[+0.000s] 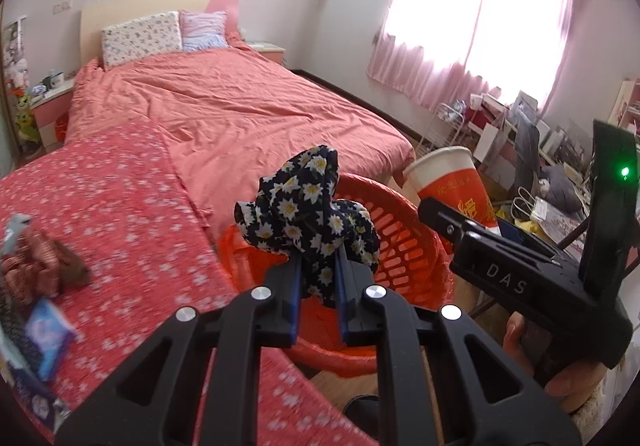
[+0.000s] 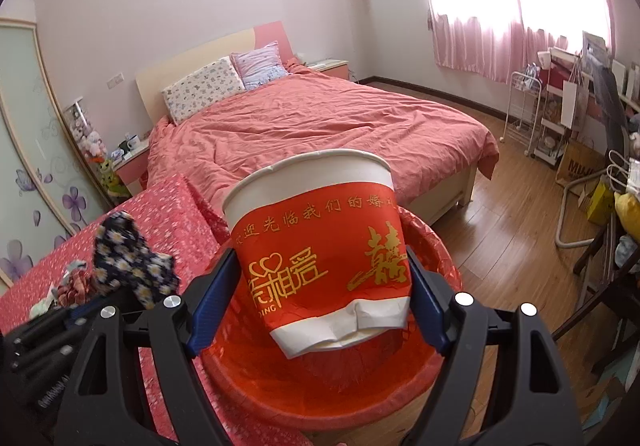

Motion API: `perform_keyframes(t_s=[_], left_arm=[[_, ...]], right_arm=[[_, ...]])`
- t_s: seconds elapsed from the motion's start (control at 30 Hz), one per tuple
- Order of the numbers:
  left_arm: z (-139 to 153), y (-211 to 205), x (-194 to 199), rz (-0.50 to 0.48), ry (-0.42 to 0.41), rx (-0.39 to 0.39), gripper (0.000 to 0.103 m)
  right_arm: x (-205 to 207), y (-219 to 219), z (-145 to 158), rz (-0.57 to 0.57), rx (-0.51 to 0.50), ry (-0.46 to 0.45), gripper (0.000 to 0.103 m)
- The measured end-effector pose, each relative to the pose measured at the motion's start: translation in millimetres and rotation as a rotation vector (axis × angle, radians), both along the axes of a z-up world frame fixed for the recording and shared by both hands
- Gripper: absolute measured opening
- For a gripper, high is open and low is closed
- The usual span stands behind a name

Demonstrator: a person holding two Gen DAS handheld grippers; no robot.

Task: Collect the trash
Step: 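Carry the cup and floral cloth over the orange basket and release both, then move both open tools back over the items on the bed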

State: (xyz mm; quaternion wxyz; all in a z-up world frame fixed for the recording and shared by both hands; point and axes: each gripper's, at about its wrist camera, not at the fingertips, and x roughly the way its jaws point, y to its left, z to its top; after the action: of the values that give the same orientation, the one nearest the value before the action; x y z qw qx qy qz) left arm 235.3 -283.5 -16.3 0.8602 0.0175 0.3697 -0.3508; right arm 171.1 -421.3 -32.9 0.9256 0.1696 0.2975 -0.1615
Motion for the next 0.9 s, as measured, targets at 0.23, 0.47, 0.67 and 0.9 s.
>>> perform_keyframes(t_s=[0.23,0.47,0.67,0.9], left_arm=[[-26.3,-31.8,21.4,0.007,0.035,0.051,0.028],[-42.4,-14.0,32.5,0.072,0.072,0.078,0.048],[-33.9,16.8,16.0,0.122,0.014,0.116,0.057],[-17.3,74.3,-6.2,0.207,-0.052,0.145,0.061]], right_arm=[[5.6,-18.4,-9.4,-0.004,0.073,-0.011,0.080],[3.8,-22.8,-15.1,-0.014,0.096,0.013,0.087],[-2.1,-11.4,-6.6,-0.011,0.059,0.028,0.087],[-2.6,23.4,7.8,0.051,0.015,0.027,0.087]])
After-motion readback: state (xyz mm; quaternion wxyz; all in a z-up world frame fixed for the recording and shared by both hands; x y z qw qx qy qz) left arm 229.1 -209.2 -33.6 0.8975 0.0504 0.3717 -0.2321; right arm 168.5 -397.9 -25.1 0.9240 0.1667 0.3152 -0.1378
